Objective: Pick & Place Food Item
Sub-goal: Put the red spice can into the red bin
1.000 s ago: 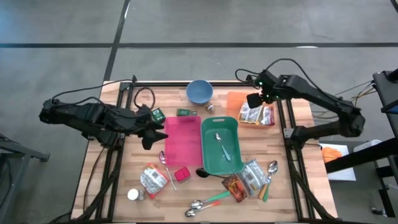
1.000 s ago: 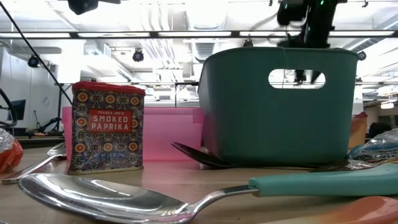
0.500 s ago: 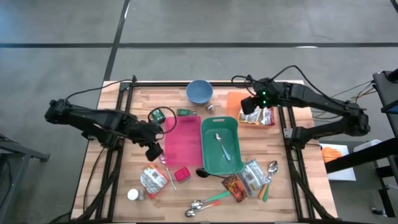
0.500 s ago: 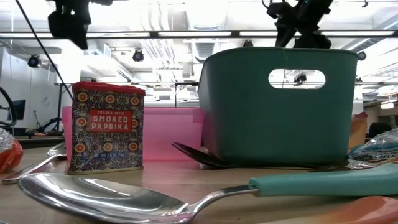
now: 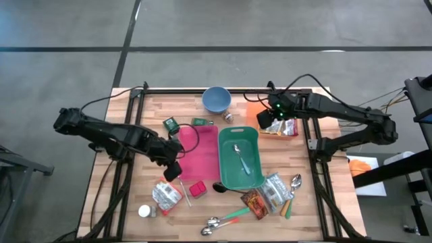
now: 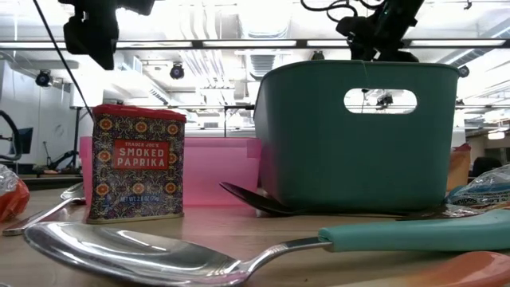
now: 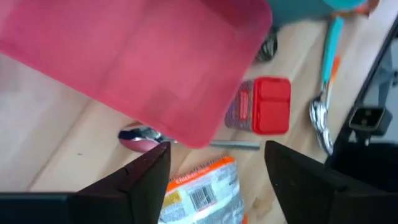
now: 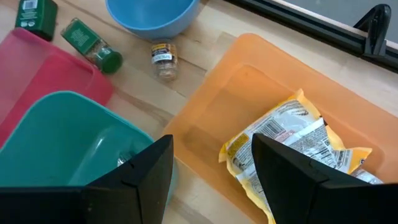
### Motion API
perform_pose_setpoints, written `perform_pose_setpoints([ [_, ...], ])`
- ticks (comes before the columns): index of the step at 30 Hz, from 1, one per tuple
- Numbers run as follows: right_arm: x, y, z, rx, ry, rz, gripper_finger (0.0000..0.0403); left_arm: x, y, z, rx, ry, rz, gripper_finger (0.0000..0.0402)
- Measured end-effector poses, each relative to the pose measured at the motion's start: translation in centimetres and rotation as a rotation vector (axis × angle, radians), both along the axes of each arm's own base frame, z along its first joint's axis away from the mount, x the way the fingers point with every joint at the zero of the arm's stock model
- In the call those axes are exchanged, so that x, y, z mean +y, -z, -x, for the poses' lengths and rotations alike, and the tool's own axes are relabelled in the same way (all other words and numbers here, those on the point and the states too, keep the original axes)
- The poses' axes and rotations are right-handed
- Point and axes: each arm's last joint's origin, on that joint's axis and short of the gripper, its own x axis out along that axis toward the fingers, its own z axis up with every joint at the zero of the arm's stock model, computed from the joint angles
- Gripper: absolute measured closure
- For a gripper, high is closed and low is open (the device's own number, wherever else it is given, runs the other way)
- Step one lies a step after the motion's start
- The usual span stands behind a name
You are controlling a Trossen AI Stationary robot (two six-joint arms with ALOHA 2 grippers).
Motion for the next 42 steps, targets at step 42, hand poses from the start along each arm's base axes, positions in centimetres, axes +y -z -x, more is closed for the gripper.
perform_pose_setpoints([
  [42,0.2,-0.5,0.4,0.018,-0.125,0.035,0.0187,-5.3,2.6,-7.7,0.121,-0.187,0.103,0.0203],
])
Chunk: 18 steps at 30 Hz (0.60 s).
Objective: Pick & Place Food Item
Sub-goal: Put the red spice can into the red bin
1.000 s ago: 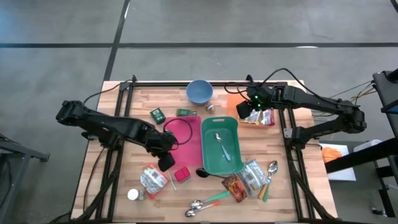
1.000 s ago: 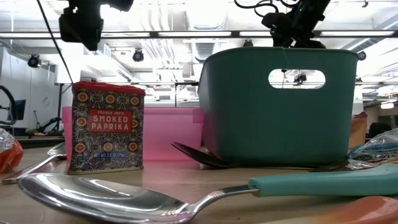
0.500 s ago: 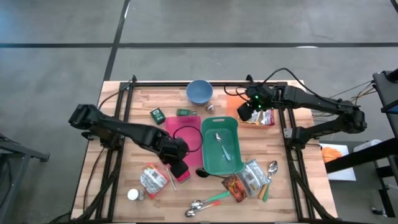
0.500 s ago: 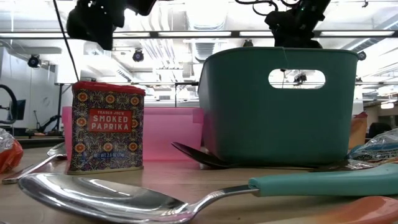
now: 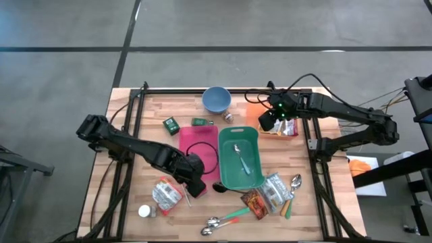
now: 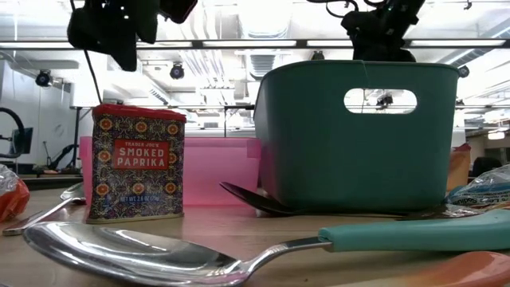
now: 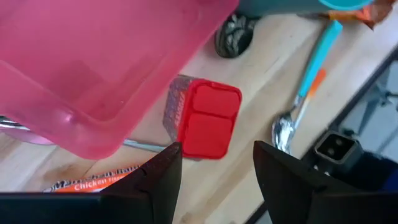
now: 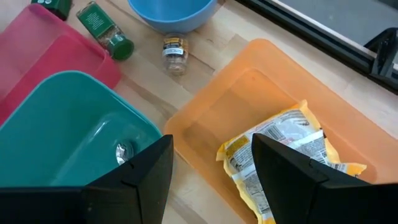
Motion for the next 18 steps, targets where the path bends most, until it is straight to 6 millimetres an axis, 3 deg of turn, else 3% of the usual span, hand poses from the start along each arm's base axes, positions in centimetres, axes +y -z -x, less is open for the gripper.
perform_pose_setpoints([
  [12,0.3,0.5,0.3,0.047,-0.027,-0.028,0.0187,-0.3,-0.3,-0.6,-0.088,-0.064,-0.012,0.0203],
  [18,0.3,1.2,0.5,0.088,-0.043,-0.031,0.0187,-1.6,-0.3,-0.2,-0.078,-0.086,0.029,0.0201],
])
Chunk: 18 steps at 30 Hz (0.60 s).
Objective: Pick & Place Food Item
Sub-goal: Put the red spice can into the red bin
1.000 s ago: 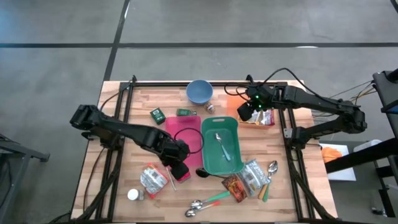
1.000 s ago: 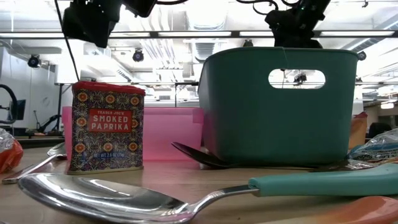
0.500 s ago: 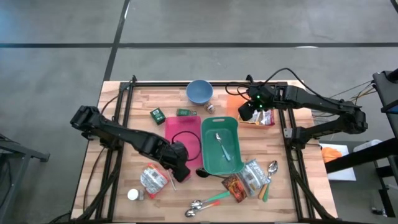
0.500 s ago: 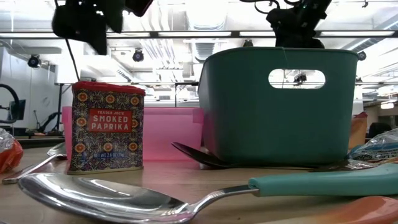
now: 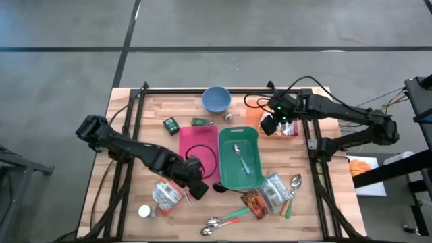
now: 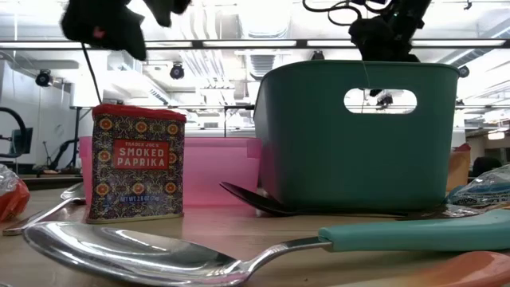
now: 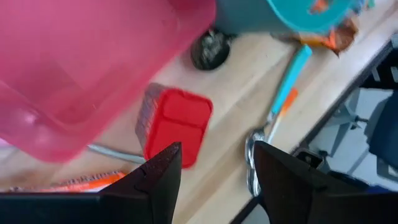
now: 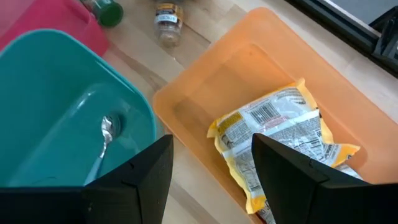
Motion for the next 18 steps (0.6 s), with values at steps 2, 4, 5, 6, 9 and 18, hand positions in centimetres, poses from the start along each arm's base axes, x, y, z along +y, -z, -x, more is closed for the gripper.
perform_pose_setpoints([
  [2,0.0,0.2,0.0,0.007,-0.001,-0.002,0.0187,-0.5,0.0,0.2,-0.002,-0.012,-0.014,0.0201],
  [4,0.0,0.3,0.1,0.013,-0.004,-0.002,0.0187,-0.7,0.0,0.3,-0.005,-0.027,-0.017,0.0201],
  [5,0.0,0.3,0.1,0.017,-0.011,0.001,0.0187,-0.7,0.0,0.4,-0.005,-0.034,-0.017,0.0201],
  [6,0.0,0.3,0.1,0.018,-0.016,0.004,0.0187,-0.8,0.0,0.4,-0.004,-0.043,-0.012,0.0201],
  [9,0.0,0.3,0.1,0.02,-0.018,0.005,0.0187,-0.9,0.0,0.4,-0.006,-0.047,-0.007,0.02],
  [18,0.0,0.3,0.1,0.023,-0.018,0.005,0.0187,-1.2,1.2,-0.1,0.015,0.046,-0.061,0.0139],
])
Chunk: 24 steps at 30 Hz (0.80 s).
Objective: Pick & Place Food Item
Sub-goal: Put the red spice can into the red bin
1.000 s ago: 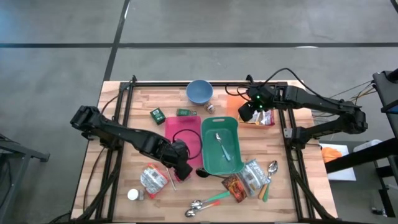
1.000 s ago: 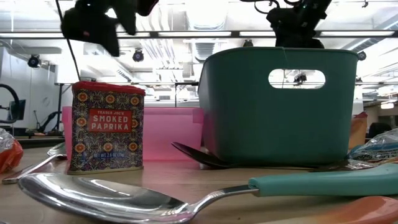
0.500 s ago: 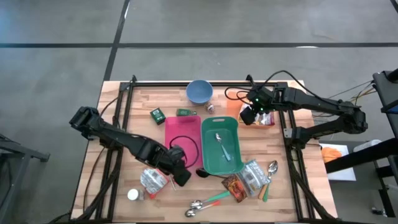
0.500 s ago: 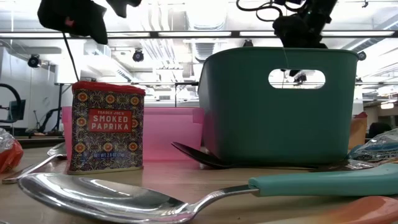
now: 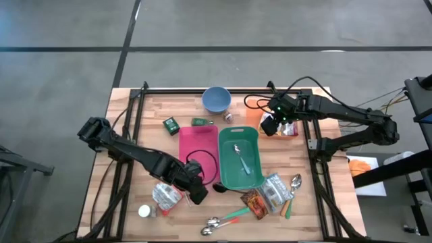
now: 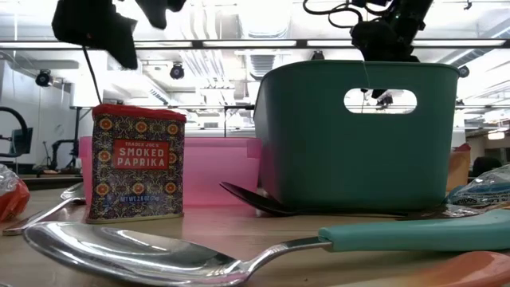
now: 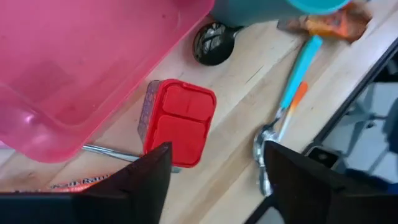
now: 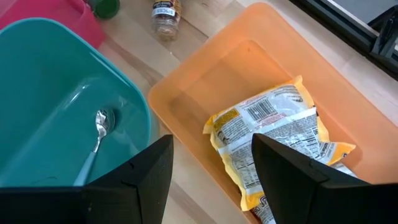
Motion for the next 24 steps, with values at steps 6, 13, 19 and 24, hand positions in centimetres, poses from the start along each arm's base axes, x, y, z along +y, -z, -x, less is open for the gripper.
perform_pose_setpoints([
  [6,0.0,0.0,0.1,0.009,0.0,-0.003,0.0187,-0.6,1.8,-1.0,0.058,0.09,-0.016,0.0089],
  [13,0.1,-0.1,0.2,0.004,-0.001,-0.002,0.0187,-1.0,1.7,-1.6,0.087,0.126,-0.044,0.0083],
  [19,0.1,-0.1,0.2,0.004,-0.002,-0.002,0.0187,-1.2,2.5,-1.8,0.115,0.181,-0.093,0.0083],
  [24,0.1,-0.1,0.2,0.005,-0.003,-0.005,0.0187,-1.2,3.1,-1.8,0.14,0.221,-0.122,0.0083],
])
